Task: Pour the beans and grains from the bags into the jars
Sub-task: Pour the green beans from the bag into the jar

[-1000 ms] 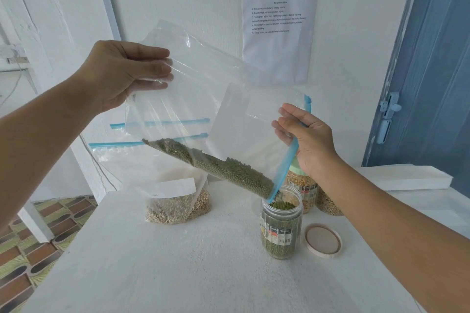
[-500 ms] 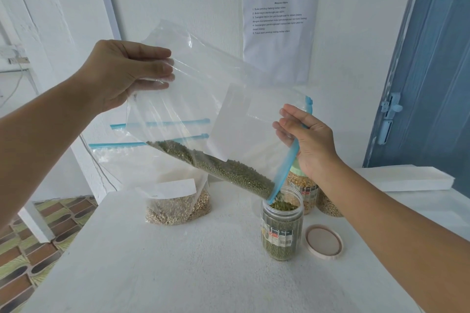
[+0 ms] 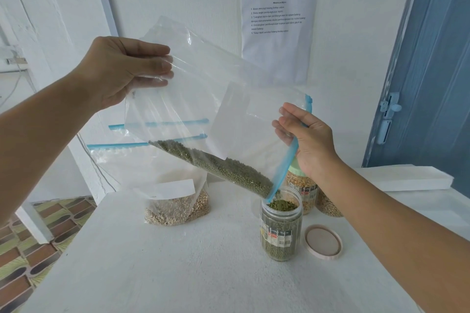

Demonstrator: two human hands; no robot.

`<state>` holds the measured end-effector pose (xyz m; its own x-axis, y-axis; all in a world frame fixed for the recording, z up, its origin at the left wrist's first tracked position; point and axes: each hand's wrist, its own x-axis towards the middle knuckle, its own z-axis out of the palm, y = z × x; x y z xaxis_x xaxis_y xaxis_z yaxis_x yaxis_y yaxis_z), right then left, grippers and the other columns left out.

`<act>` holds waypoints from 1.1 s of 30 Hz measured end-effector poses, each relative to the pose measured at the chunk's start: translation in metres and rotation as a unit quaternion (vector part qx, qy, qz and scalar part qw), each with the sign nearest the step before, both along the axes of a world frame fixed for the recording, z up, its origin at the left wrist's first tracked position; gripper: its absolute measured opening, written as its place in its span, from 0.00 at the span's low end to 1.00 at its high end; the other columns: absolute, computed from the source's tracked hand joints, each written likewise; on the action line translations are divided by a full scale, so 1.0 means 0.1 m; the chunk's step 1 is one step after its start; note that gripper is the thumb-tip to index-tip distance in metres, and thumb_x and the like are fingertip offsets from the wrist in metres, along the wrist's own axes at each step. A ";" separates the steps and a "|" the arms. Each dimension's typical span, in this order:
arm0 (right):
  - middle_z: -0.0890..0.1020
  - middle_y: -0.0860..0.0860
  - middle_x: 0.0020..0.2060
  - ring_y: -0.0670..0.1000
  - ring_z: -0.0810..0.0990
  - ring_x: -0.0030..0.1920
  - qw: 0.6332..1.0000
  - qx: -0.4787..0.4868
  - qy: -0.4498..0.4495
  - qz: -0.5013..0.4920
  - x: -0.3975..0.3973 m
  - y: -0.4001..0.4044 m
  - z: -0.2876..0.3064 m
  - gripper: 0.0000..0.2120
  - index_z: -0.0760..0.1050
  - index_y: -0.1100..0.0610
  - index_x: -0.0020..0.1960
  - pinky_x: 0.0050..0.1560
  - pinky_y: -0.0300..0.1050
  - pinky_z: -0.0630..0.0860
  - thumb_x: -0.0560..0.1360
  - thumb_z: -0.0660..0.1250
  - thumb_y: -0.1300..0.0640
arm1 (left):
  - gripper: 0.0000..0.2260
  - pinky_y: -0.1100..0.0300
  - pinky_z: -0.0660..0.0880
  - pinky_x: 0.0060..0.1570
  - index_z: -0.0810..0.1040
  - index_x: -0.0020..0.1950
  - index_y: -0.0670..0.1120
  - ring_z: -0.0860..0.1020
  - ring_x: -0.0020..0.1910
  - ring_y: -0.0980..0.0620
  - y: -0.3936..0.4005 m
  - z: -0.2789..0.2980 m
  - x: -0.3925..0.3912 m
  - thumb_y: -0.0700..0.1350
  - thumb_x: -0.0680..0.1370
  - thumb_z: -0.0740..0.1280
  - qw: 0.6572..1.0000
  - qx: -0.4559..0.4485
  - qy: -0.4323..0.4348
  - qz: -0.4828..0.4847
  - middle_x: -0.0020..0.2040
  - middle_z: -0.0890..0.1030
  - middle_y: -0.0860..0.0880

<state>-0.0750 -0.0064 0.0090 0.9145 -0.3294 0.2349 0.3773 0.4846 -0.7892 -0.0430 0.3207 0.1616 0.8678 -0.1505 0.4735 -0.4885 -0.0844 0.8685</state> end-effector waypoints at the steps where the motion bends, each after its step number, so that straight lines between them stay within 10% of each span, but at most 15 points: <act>1: 0.88 0.54 0.54 0.58 0.88 0.52 1.000 0.000 0.000 0.000 0.00 0.00 0.00 0.13 0.85 0.59 0.56 0.52 0.46 0.84 0.75 0.73 0.71 | 0.15 0.53 0.84 0.52 0.85 0.57 0.40 0.87 0.50 0.44 0.00 0.00 0.00 0.34 0.71 0.77 1.000 0.001 0.000 0.000 0.53 0.88 0.42; 33: 0.87 0.54 0.55 0.59 0.88 0.52 1.000 -0.013 -0.007 -0.007 -0.01 0.00 0.07 0.13 0.84 0.58 0.56 0.53 0.47 0.84 0.75 0.73 0.70 | 0.14 0.53 0.84 0.52 0.86 0.56 0.42 0.88 0.47 0.46 0.02 0.04 -0.01 0.35 0.70 0.78 1.000 -0.004 -0.007 0.001 0.51 0.88 0.43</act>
<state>-0.0760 -0.0069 0.0155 0.9062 -0.3359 0.2567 0.3955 0.4588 -0.7957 -0.0438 0.3225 0.1652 0.8610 -0.1455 0.4874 -0.5011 -0.0788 0.8618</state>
